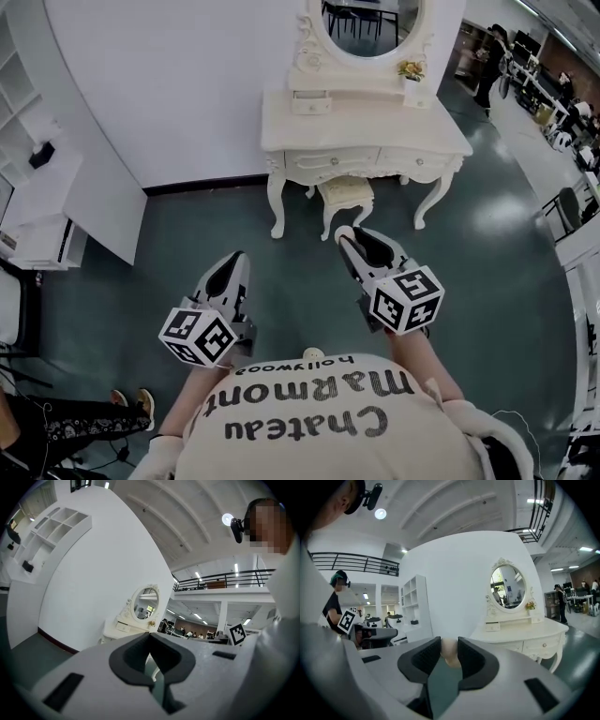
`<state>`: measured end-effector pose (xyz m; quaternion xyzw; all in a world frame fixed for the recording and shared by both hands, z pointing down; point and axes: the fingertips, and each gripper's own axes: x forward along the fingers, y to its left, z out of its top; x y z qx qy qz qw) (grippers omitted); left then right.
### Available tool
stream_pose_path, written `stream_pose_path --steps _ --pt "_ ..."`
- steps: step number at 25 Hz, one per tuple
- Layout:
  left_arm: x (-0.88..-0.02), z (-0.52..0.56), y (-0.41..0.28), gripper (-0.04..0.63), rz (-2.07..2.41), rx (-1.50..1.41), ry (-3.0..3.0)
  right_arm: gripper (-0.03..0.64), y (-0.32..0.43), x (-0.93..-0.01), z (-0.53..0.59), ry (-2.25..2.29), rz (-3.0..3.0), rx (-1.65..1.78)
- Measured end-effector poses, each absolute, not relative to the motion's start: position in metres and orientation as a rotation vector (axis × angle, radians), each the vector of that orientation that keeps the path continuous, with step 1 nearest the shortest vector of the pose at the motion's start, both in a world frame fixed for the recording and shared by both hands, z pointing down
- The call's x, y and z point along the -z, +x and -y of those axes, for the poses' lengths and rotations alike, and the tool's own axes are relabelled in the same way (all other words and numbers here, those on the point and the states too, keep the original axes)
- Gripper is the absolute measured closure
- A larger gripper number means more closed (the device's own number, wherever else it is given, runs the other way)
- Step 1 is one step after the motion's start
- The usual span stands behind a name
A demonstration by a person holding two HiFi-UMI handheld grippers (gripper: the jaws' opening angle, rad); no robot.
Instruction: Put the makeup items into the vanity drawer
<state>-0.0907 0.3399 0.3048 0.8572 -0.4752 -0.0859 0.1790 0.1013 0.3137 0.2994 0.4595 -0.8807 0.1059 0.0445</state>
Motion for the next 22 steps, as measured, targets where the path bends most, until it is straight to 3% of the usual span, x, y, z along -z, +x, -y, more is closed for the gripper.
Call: stream_pose_path --steps 22 --pt "-0.306 -0.258 -0.044 0.588 1.369 0.257 2.446 0.483 0.155 -0.32 -0.229 1.405 2.725 -0.442"
